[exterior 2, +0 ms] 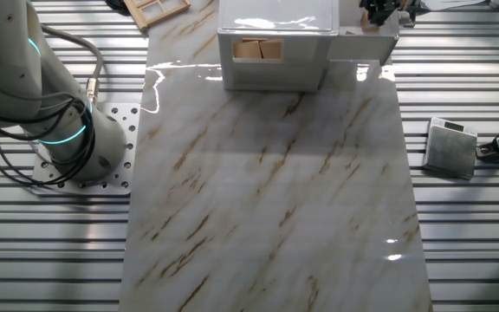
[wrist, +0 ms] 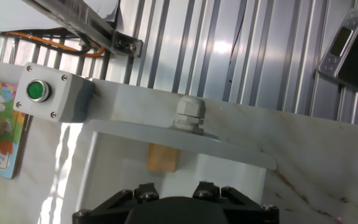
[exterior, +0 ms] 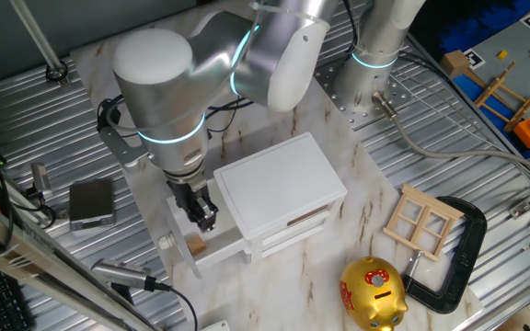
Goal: Put things in the drawer
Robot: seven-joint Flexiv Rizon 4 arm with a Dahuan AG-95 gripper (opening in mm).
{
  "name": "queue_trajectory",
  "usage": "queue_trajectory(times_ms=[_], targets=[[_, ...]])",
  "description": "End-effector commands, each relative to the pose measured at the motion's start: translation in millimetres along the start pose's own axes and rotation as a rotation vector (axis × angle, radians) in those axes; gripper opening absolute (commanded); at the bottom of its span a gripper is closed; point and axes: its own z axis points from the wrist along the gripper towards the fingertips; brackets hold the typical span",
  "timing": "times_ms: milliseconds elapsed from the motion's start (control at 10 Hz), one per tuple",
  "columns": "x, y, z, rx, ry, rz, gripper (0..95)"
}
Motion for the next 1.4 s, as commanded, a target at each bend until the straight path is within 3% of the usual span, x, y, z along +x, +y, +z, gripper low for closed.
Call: queue_trajectory(times_ms=[100,400,500,700,900,1400], targets=[[-0.5,-0.2,-2.7,0.001,0.001,-0.007,38.0],[2.4,-1.6,-16.6,0.0,0.006,-0.011,38.0],[2.6,-4.8,-26.8,-0.002,0.014,-0.016,38.0],[2.3,-10.9,-42.6,-0.004,0.022,-0.021,0.0],[1.0,-15.3,-54.9,-0.006,0.025,-0.022,0.0],[3.8,-19.7,-63.5,-0.004,0.033,-0.039,0.0]])
